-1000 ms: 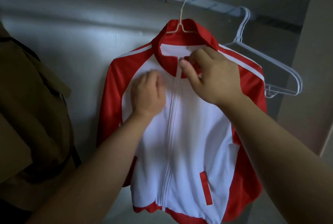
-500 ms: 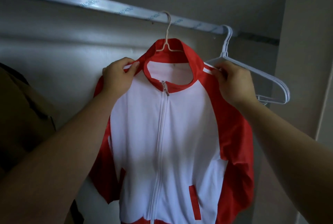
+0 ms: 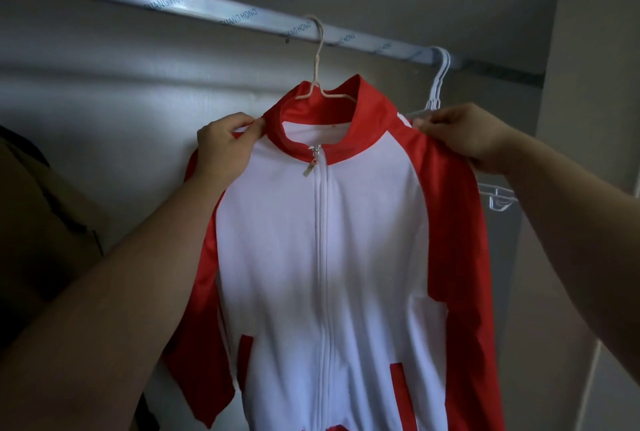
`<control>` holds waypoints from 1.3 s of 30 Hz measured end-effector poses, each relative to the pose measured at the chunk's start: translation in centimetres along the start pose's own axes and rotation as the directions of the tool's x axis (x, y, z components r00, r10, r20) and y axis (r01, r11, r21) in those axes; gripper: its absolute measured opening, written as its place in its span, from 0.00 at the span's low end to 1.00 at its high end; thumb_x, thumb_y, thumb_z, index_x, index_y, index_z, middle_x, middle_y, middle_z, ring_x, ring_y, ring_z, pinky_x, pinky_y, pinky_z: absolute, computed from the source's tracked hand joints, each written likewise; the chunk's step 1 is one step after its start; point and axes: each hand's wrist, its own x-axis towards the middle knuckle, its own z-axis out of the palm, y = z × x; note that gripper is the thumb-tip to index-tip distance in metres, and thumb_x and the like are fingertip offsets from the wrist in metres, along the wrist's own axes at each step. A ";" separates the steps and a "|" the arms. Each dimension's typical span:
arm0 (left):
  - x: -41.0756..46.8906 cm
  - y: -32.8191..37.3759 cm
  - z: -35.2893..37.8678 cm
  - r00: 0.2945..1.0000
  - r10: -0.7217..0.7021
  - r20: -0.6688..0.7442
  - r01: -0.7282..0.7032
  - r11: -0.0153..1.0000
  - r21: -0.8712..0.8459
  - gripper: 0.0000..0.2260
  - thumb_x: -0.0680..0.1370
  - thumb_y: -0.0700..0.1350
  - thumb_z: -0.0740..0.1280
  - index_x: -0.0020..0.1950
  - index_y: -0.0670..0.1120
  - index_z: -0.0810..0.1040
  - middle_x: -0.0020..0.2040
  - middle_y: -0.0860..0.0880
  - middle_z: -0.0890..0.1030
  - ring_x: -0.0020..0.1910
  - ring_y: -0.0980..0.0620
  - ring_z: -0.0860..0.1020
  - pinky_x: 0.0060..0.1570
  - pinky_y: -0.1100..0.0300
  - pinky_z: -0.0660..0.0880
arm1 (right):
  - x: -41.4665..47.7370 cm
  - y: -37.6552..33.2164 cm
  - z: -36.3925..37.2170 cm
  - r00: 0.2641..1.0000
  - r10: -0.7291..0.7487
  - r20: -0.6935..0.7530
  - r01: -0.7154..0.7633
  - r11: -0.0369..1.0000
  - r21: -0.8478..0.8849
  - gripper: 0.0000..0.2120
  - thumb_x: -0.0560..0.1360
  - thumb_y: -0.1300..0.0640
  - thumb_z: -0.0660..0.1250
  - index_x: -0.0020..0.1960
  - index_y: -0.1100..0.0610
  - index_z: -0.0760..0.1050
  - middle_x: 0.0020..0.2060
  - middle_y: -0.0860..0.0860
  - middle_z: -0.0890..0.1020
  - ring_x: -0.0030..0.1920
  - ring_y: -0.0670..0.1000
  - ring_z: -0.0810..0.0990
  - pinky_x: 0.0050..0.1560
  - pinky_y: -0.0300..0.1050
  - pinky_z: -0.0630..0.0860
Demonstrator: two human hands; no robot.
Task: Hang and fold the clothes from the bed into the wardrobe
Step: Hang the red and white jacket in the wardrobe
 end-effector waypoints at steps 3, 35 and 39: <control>0.4 -0.3 -0.3 1.000 0.010 0.010 -0.010 1.000 0.017 0.16 0.80 0.52 0.67 0.43 0.39 0.82 0.37 0.42 0.80 0.41 0.42 0.77 0.46 0.52 0.74 | -1.3 1.0 0.2 0.991 0.121 0.065 -0.129 0.982 0.139 0.21 0.72 0.32 0.68 0.45 0.48 0.86 0.41 0.54 0.86 0.38 0.49 0.83 0.41 0.42 0.78; -1.0 -0.1 -2.2 0.973 -0.207 -0.100 0.215 0.974 0.077 0.14 0.78 0.39 0.59 0.53 0.46 0.83 0.55 0.51 0.82 0.53 0.55 0.80 0.53 0.71 0.74 | -2.4 -3.4 6.4 0.881 -0.417 -0.224 0.248 0.809 -0.533 0.16 0.82 0.47 0.58 0.67 0.50 0.74 0.57 0.57 0.79 0.56 0.63 0.77 0.55 0.56 0.74; -2.2 -3.0 -4.3 0.912 -0.393 -0.114 0.407 0.900 0.157 0.15 0.80 0.39 0.58 0.60 0.37 0.80 0.60 0.36 0.80 0.60 0.37 0.78 0.61 0.54 0.73 | -1.2 -3.0 6.7 0.865 -0.409 -0.291 0.245 0.850 -0.467 0.13 0.83 0.49 0.57 0.60 0.51 0.77 0.52 0.57 0.81 0.51 0.63 0.78 0.49 0.53 0.73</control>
